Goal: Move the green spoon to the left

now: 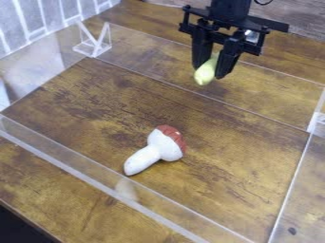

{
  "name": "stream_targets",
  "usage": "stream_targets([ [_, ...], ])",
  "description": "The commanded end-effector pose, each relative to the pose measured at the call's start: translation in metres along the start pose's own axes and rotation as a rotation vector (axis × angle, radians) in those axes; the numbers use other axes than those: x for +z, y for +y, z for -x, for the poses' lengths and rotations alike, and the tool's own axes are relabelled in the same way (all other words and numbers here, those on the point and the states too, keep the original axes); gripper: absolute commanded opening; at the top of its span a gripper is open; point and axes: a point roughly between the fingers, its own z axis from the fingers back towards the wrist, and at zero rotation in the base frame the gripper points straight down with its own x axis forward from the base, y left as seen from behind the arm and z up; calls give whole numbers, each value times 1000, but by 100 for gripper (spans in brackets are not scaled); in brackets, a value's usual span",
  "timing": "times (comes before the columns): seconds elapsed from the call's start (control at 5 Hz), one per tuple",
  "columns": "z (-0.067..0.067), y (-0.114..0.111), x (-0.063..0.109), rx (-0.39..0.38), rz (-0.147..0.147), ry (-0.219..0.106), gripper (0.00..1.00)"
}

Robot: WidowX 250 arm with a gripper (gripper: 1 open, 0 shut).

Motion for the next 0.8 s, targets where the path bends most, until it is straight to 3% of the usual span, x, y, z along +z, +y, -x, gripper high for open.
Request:
stream_targets([
  [0.0, 12, 28, 47, 13, 1, -124, 0],
  [0.4, 31, 86, 18, 70, -46, -88, 0],
  [0.6, 43, 104, 2, 52, -64, -81, 0],
])
